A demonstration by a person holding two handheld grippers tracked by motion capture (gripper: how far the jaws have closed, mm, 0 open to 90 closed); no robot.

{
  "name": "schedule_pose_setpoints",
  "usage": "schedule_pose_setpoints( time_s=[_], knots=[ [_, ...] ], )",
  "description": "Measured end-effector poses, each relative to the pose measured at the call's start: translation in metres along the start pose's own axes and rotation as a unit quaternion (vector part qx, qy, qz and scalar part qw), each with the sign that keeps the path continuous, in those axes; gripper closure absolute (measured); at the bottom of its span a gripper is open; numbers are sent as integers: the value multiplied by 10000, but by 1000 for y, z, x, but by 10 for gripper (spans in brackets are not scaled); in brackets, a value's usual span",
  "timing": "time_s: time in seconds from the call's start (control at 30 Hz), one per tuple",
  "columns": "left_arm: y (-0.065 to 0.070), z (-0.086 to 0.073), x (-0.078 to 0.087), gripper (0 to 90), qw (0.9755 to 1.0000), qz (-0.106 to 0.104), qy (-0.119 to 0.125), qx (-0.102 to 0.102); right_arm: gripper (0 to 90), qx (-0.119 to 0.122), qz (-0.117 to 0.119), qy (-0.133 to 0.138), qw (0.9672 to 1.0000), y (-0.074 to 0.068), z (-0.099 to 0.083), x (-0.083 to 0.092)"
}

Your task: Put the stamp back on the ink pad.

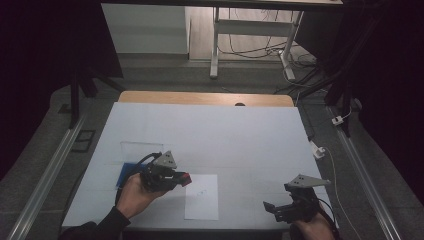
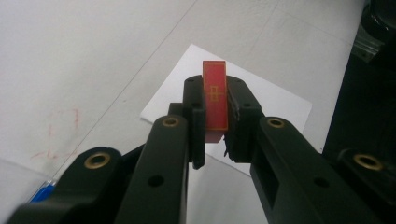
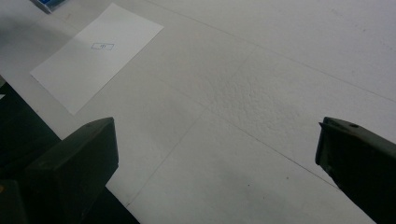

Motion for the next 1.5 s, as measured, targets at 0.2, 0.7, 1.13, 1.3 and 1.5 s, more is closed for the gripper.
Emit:
schedule_pose_setpoints(
  time_s=[0.2, 0.7, 1.13, 1.3, 1.5],
  knots=[
    [-8, -6, 9, 795, 9998, 118, 32, 157, 0, 19, -13, -5, 10000, 0, 0, -1],
    [-29, -32, 31, 794, 9969, 512, -9, 593, 0, 32, -27, -35, 10000, 0, 0, -1],
    [-51, -55, 46, 794, 9912, 932, -80, 936, 0, 31, -44, -37, 10000, 0, 0, -1],
    [-59, -62, 49, 794, 9886, 1062, -116, 1059, 0, 32, -44, -37, 10000, 0, 0, -1],
    [-70, -70, 51, 794, 9855, 1212, -140, 1176, 0, 29, -46, -44, 10000, 0, 0, -1]
  ],
)
Point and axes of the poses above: each handheld gripper's, and its own axes: x roughly backward along the jaws, z roughly out of its top, y roughly to its right, the point moved 7 cm from there along -x, roughly forward along the jaws, and after that the axes turned 6 degrees about z, right-handed, at the moved point
